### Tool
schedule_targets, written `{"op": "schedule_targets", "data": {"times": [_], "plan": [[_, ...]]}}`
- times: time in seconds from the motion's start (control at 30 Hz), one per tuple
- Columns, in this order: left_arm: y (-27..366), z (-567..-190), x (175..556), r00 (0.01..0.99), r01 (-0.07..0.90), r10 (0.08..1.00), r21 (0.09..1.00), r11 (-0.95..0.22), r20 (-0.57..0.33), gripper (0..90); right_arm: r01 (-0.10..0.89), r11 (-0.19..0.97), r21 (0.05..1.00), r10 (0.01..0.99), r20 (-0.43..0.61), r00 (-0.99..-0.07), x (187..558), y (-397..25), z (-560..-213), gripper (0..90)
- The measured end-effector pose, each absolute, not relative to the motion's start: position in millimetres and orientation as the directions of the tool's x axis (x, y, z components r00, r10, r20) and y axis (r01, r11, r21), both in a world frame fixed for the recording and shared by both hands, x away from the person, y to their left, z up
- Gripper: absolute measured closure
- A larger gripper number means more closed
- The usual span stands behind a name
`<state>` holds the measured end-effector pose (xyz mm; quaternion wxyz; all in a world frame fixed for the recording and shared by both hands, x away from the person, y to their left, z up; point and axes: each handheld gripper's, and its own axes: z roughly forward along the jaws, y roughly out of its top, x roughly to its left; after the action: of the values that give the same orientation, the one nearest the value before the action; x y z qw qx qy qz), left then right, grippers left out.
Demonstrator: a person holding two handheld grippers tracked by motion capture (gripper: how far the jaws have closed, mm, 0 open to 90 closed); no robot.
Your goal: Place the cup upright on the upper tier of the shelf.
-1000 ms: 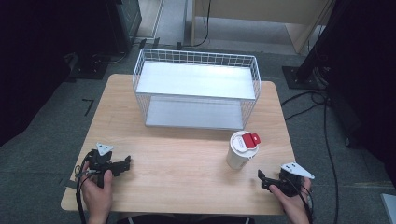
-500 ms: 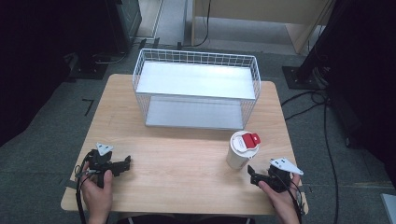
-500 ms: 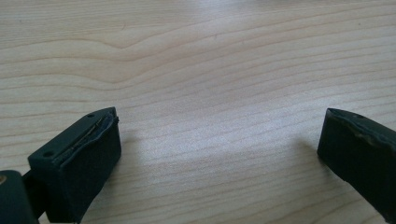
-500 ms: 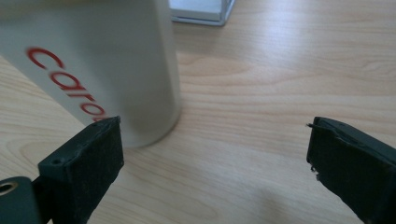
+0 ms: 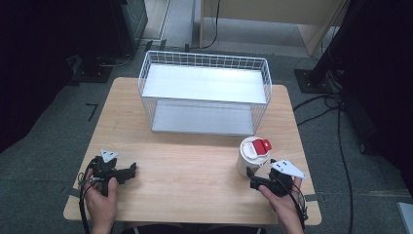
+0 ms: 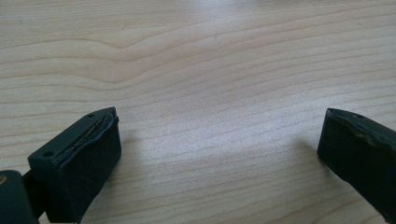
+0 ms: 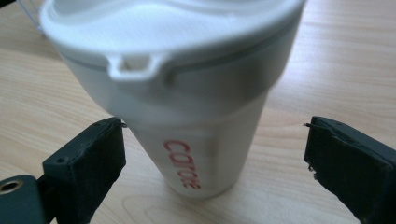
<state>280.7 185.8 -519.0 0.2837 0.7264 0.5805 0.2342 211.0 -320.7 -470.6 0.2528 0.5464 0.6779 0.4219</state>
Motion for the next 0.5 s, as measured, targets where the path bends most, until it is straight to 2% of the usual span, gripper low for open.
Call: {"op": "schedule_targets", "data": {"times": [0.37,0.5], "plan": [[186,-519,281,0.216,0.71,0.976,0.684,-0.165,0.011,0.0,0.486,0.003,0.874,0.952,0.146,-0.268,221,-302,-468,5.8],[186,-519,281,0.216,0.71,0.976,0.684,-0.165,0.011,0.0,0.474,-0.017,0.88,0.961,0.145,-0.235,226,-296,-469,5.6]]}}
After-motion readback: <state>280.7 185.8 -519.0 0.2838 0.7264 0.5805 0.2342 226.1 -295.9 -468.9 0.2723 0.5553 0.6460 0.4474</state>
